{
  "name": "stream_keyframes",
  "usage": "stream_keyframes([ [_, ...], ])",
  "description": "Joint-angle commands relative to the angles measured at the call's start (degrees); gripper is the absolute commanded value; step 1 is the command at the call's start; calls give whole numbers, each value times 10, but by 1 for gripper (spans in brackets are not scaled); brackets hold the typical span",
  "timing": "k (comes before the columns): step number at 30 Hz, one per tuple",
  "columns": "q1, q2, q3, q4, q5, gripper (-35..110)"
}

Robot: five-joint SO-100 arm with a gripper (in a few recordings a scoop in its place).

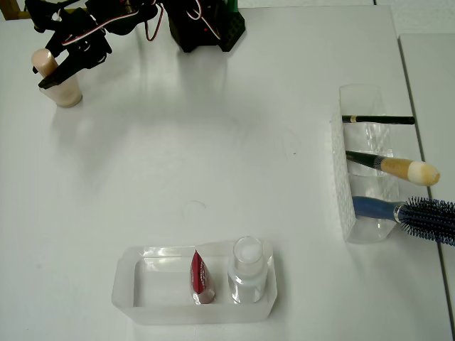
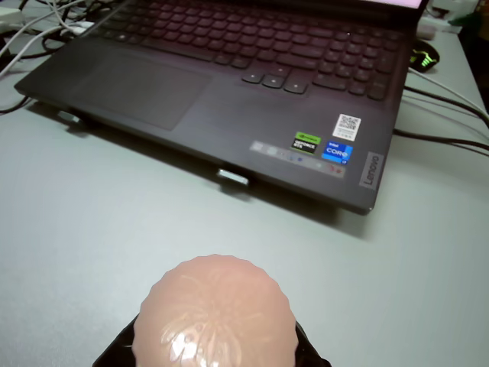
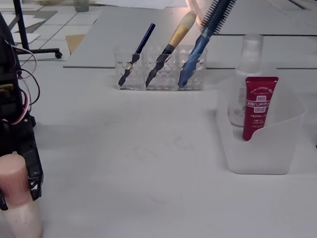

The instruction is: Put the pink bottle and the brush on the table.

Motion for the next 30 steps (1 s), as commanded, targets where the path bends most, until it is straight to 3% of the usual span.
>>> stream_keyframes([
  [1, 7, 11, 11, -12, -9, 0],
  [5, 7, 19, 21, -11, -10, 2],
  [30, 7, 42, 24, 40, -20, 49],
])
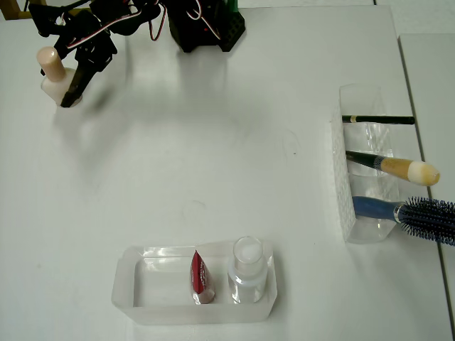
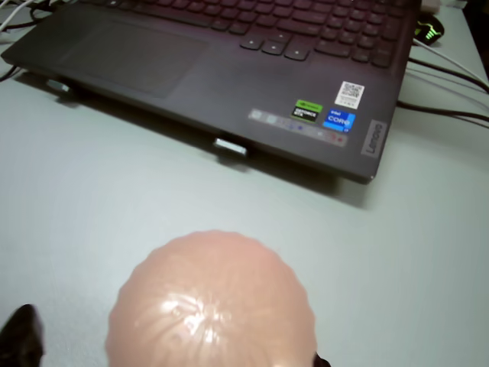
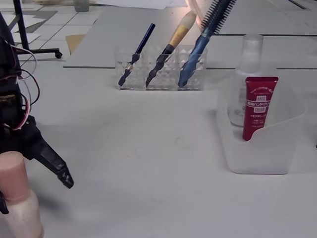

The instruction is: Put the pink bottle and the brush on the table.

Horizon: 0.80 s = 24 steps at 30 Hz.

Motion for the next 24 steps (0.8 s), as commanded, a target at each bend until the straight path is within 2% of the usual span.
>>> stream_keyframes([
  [1, 7, 30, 3, 9, -13, 50],
  [15, 7, 75, -50, 71, -62, 68],
  [24, 6, 133, -164, 214, -96, 73],
])
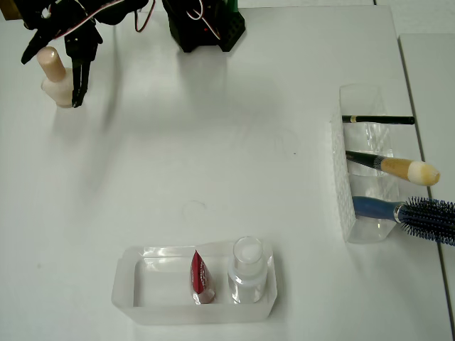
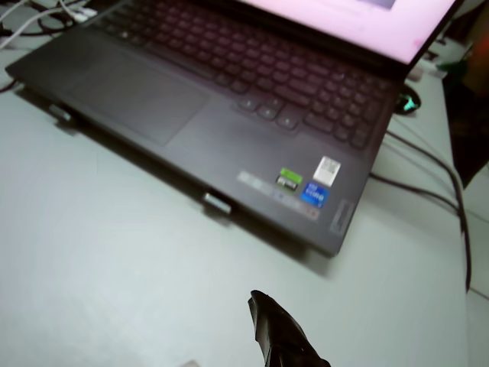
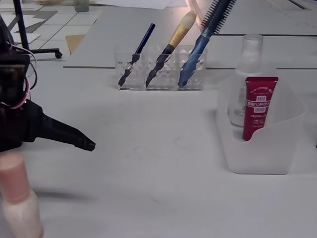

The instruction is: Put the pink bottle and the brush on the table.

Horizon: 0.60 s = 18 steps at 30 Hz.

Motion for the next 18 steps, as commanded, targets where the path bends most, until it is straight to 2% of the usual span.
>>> stream_keyframes([
  [1, 8, 33, -63, 45, -11, 73],
  [10, -7, 89, -228, 304, -8, 64],
  [18, -64, 120, -321, 415, 4, 59],
])
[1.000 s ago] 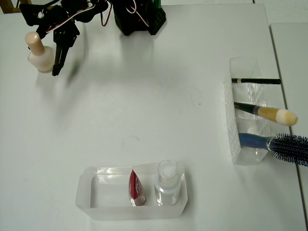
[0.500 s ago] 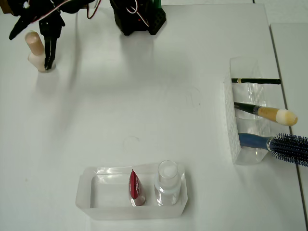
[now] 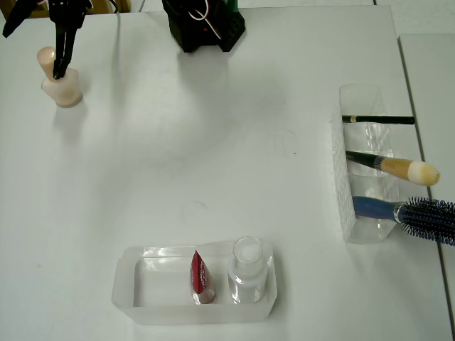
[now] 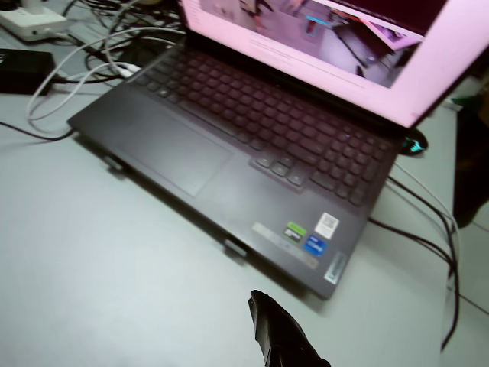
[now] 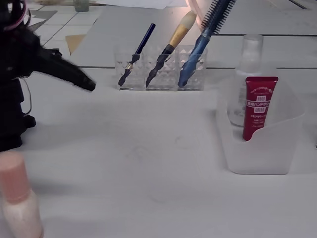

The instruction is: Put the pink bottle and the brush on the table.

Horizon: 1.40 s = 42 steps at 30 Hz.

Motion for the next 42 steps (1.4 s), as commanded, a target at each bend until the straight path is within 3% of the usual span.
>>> stream_keyframes([
  [1, -25, 18, -63, 37, -1, 59],
  [12, -339, -61, -105, 35, -4, 56],
  [21, -508, -69, -97, 72, 1, 56],
  [42, -723, -207, -102, -111, -6, 51],
])
